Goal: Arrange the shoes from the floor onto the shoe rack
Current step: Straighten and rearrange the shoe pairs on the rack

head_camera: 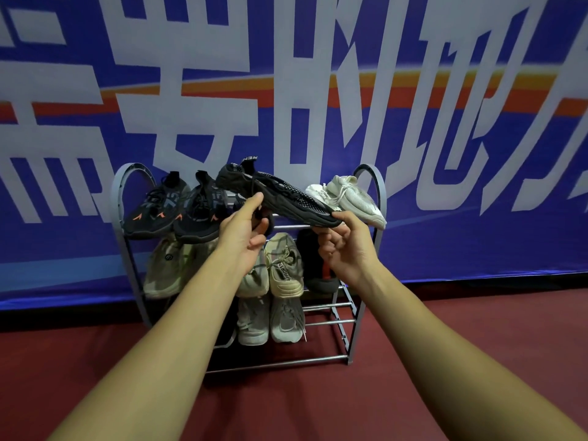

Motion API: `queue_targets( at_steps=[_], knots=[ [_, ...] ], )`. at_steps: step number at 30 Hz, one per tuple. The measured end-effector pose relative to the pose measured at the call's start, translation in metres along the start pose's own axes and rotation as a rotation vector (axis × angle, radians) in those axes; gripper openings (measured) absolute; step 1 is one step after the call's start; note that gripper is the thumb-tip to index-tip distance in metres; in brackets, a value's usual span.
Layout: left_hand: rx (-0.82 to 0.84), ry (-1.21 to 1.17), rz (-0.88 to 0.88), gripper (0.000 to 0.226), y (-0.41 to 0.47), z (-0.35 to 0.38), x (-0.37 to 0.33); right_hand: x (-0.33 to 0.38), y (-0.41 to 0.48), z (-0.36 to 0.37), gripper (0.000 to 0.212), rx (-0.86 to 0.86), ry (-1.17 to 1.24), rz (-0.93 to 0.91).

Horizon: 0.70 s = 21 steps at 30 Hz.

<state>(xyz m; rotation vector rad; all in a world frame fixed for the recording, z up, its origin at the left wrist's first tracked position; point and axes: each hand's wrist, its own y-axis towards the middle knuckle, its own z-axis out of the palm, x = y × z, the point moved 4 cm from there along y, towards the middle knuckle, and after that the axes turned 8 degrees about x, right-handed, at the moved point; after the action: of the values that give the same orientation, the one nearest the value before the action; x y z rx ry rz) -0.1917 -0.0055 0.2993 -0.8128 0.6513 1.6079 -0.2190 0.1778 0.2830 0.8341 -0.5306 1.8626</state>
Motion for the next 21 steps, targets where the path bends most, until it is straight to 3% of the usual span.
queue_targets(
  at_steps=[4,11,16,21],
  knots=[
    [0.054,0.125,-0.048,0.026,-0.003,0.016,0.015,-0.008,0.004,0.003,0.009,-0.007,0.016,-0.027],
    [0.022,0.271,-0.089,0.025,0.002,0.017,0.043,-0.031,0.010,0.007,0.010,-0.077,-0.024,-0.014],
    [-0.234,0.089,-0.160,0.060,-0.002,-0.012,0.055,-0.039,0.019,0.008,0.006,-0.119,-0.012,0.001],
    [-0.372,0.090,-0.043,0.025,0.008,-0.038,0.031,-0.054,0.034,0.009,0.017,-0.169,0.052,0.008]
  ],
)
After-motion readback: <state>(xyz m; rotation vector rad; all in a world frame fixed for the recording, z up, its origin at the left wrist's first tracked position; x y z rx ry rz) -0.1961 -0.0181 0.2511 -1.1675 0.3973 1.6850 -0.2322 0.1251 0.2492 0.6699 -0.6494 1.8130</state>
